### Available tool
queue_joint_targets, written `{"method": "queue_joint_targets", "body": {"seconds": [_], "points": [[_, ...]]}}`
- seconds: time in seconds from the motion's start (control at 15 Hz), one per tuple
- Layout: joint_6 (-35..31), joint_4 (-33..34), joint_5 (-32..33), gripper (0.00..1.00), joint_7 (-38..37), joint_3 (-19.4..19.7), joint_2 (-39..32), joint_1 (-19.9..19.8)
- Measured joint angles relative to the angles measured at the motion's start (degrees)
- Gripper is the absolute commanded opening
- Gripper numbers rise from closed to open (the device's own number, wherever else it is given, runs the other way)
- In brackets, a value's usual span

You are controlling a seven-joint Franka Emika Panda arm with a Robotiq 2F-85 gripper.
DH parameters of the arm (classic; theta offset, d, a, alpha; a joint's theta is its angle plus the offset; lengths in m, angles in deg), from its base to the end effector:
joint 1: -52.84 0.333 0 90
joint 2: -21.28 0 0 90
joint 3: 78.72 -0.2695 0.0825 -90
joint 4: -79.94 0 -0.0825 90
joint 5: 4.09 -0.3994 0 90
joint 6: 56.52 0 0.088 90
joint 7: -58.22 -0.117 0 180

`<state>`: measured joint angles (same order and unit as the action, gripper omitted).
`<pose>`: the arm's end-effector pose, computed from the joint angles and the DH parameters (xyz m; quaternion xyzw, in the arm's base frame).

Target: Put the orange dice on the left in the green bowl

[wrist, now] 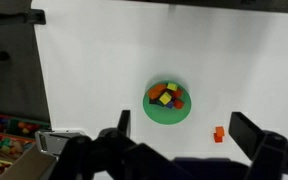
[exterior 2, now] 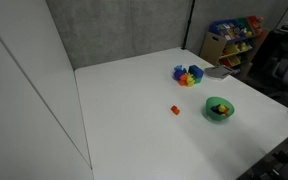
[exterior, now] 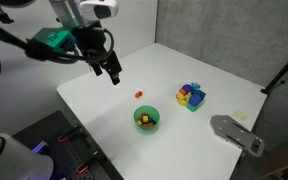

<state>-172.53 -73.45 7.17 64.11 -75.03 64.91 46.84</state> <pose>0.3714 -0.0738 0.4210 0.9961 0.0128 0.0455 0.0746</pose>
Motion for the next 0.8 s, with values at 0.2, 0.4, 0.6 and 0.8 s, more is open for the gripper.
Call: {"method": "queue_joint_targets", "body": {"seconds": [0.2, 0.4, 0.6, 0.8], "points": [[0.0, 0.0, 0.0, 1.0, 0.0, 0.0, 0.0, 0.0], [0.0, 0.0, -0.1, 1.0, -0.1, 0.0, -0.3, 0.1], [-0.3, 0.2, -1.2, 1.0, -0.4, -0.1, -2.4, 1.1], [-2.6, 0.7, -3.4, 1.0, -1.4, -0.5, -6.3, 2.8]]}}
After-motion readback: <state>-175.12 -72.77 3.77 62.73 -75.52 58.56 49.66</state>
